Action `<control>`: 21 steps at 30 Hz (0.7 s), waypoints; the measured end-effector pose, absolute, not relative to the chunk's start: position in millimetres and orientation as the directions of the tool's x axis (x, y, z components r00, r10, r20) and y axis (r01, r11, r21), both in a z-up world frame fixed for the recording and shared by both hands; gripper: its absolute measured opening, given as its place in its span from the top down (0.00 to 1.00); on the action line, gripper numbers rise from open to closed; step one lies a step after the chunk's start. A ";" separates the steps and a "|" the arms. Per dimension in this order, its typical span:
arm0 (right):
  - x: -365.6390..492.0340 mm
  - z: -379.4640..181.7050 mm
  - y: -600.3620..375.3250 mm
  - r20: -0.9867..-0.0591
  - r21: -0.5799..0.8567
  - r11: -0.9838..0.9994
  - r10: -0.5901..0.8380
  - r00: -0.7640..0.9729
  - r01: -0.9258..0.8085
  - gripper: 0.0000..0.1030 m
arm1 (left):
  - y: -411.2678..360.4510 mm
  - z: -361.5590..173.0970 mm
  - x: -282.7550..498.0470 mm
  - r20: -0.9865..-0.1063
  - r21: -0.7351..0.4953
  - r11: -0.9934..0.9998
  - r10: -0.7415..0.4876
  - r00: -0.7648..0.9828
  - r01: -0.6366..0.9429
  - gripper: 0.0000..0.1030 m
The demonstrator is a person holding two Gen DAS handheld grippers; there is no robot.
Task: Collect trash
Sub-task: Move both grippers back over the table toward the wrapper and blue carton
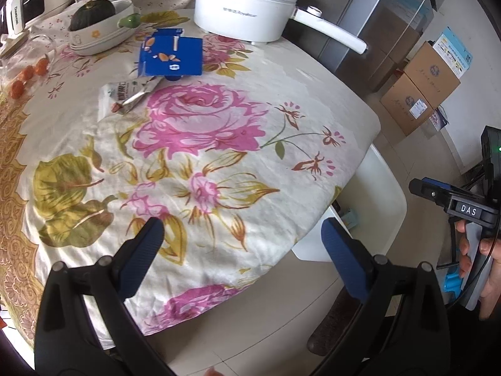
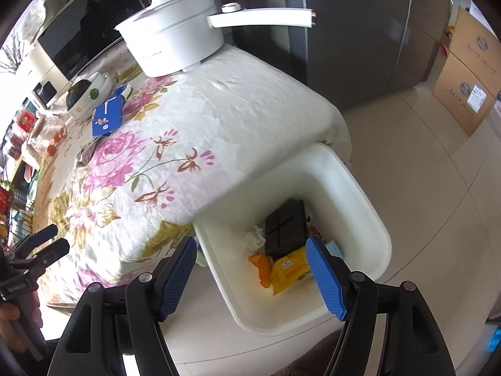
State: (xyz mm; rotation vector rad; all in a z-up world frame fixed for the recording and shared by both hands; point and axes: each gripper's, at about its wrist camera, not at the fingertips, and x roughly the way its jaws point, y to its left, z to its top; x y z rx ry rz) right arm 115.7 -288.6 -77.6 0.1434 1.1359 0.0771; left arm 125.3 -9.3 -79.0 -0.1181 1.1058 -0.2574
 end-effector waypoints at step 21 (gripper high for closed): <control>158.7 -85.9 -196.4 -0.911 0.074 0.988 0.122 0.395 -0.134 0.22 | 85.2 -94.2 178.7 -0.859 -0.165 0.986 -0.135 0.494 -0.019 0.03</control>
